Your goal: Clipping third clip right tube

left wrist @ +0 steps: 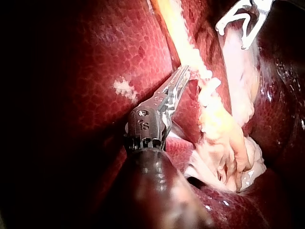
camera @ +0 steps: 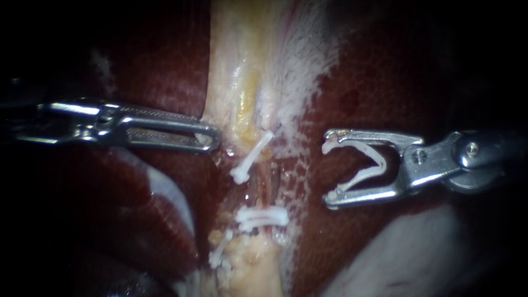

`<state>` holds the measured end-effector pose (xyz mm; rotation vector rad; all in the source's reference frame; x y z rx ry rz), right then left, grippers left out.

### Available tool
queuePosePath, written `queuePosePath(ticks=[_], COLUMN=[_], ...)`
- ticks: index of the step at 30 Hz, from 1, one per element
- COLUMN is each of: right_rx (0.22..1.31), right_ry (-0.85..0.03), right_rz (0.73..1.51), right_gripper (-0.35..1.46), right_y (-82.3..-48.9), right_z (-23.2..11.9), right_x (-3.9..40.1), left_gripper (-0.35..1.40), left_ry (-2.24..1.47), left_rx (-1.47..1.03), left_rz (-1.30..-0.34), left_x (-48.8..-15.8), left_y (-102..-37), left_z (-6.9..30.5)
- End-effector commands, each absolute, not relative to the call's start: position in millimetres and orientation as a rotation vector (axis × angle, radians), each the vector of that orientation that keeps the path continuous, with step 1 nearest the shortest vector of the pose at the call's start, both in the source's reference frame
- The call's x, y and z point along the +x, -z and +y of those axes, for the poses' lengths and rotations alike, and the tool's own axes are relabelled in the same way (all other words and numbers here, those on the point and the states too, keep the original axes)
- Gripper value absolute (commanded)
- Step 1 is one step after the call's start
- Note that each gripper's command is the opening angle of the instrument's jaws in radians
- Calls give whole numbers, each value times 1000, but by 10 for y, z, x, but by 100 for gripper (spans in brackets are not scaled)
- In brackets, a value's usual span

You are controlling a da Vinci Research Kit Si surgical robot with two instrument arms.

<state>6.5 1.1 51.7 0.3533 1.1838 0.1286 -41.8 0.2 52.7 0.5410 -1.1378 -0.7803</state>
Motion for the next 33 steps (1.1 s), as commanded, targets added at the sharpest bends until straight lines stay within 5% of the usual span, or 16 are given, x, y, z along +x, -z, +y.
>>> queuePosePath(ticks=[1,11,21,33], right_rx=[353,475,537,581], right_ry=[-129,-319,-391,-445], right_rz=[1183,1144,1122,1104], right_gripper=[60,60,60,60], right_y=[-517,-531,-574,-607], right_z=[11,-5,-29,-27], right_x=[65,80,120,156], left_gripper=[-35,-35,-35,-35], left_ry=[781,786,813,820], left_rx=[541,545,534,521], left_rz=[-1138,-1136,-1131,-1156], left_x=[-417,-394,-355,-360], left_y=[-527,-513,-486,-438], left_z=[2,13,32,21])
